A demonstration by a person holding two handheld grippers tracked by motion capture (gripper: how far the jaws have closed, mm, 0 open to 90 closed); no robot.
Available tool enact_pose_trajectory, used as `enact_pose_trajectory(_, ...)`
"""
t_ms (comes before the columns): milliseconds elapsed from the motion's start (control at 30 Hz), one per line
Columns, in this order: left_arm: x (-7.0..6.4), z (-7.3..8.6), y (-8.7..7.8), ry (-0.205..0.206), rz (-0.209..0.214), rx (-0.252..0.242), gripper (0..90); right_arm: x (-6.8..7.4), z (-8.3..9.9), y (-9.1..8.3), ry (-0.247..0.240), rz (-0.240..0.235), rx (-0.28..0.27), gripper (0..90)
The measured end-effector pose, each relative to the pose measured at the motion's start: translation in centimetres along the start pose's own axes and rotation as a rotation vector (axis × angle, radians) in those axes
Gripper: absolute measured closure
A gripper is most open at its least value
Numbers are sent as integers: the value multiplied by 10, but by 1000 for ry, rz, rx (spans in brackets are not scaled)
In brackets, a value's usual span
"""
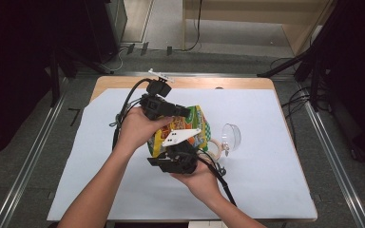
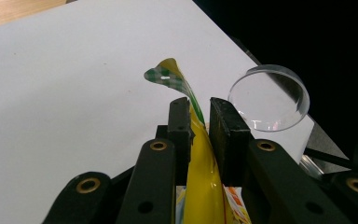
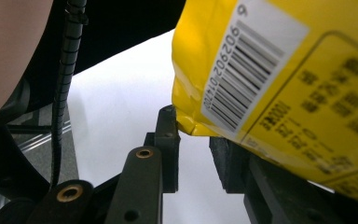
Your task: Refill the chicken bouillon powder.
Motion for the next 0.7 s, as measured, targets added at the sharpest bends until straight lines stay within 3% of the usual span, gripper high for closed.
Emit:
enact_pose_trajectory(300, 1, 1, 4, -24, 44, 23, 786, 0, 2, -4, 7, -6, 28, 748)
enact_pose_trajectory(700, 1, 4, 1, -34, 44, 22, 785, 5, 2, -4, -1, 0, 22, 748)
Point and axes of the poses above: each handheld gripper's, and its own axes: y roughly forward along the jaws, z roughly out of its underside, x roughly to its left, the point moved 10 cm from there along y, roughly forward along the jaws, and after that the axes turned 14 degrees about -y, right-handed, at the moved point
